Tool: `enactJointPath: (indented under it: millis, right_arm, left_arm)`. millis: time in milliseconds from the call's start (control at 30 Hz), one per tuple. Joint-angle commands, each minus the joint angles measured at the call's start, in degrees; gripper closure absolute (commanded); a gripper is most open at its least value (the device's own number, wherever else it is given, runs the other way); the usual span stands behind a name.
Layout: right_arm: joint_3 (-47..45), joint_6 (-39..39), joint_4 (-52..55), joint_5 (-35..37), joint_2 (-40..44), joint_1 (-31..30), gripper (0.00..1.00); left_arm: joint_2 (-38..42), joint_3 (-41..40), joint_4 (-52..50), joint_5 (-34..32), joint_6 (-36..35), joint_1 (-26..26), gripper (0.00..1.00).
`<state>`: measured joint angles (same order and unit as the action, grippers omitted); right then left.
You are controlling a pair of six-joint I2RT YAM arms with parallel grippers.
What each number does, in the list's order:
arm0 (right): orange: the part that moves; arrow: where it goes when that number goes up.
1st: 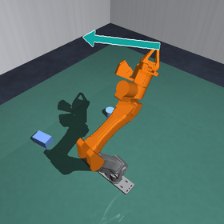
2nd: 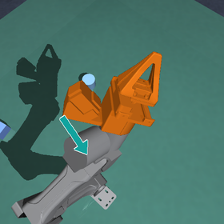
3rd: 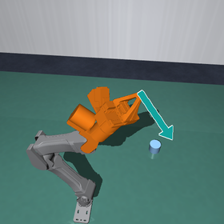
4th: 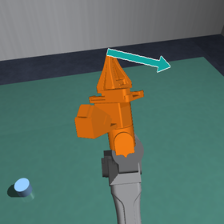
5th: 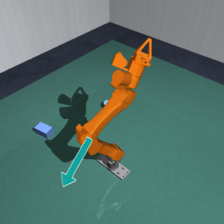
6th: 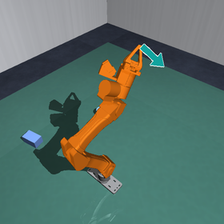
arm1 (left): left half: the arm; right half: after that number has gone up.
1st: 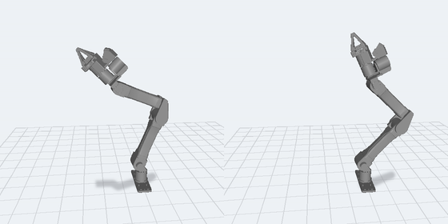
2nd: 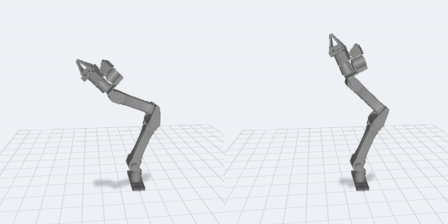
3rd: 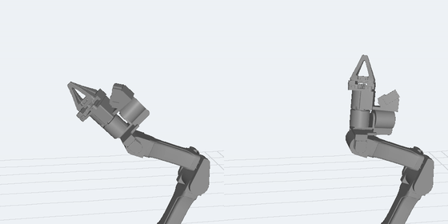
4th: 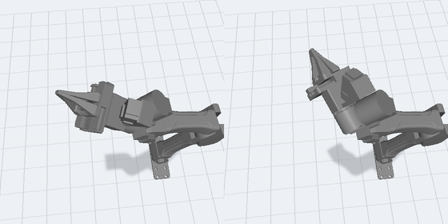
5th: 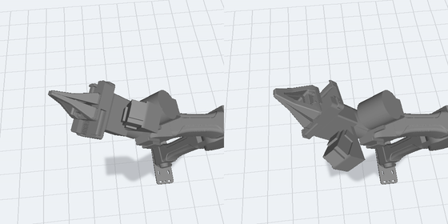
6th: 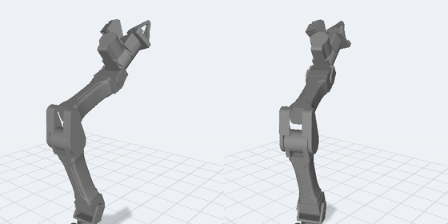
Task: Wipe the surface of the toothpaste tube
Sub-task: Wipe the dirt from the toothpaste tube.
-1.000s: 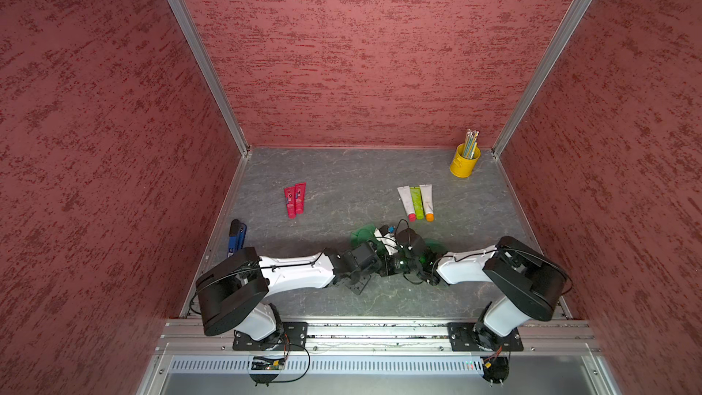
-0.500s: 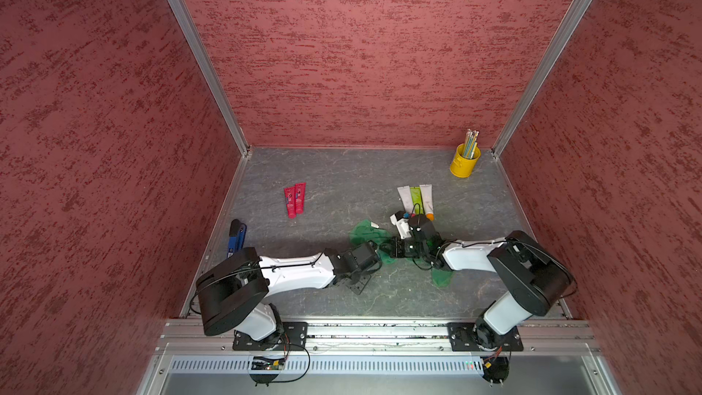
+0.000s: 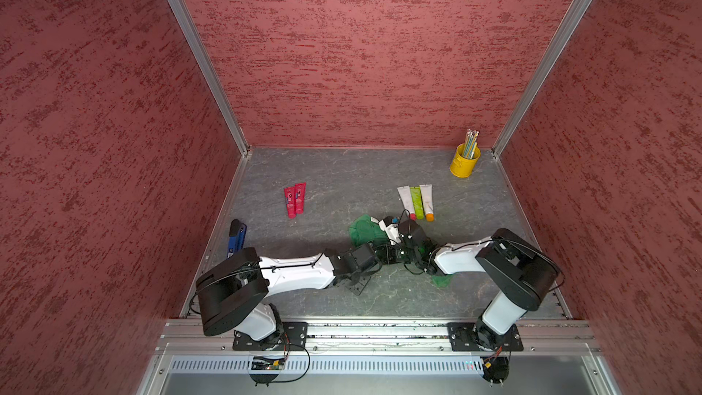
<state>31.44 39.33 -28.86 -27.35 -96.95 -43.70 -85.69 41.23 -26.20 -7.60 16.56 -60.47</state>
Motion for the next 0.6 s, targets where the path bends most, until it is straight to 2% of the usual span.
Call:
enactJointPath:
  millis: [0,167,267,433,567]
  right_arm:
    - [-3.3,4.8,-3.2,-7.8,-0.7,-4.6,1.00]
    - [-1.4,2.0,-0.2,-6.1,-2.5,-3.9,1.00]
    - [-0.1,-0.3,2.6,-4.2,-2.8,-1.0,1.00]
    - [2.6,-6.1,11.5,3.1,-0.3,5.5,1.00]
    - [5.5,-8.8,17.4,9.7,1.4,7.3,1.00]
  left_arm:
    - [0.1,0.2,1.1,-0.8,0.5,-0.2,0.93]
    - [0.3,0.1,1.0,-1.1,0.6,-0.2,0.93]
    - [0.8,-0.3,1.1,-1.3,0.8,-0.2,0.94]
    - [0.9,-0.3,1.1,-1.4,0.8,-0.2,0.94]
    - [0.9,-0.3,1.1,-1.5,0.9,-0.2,0.95]
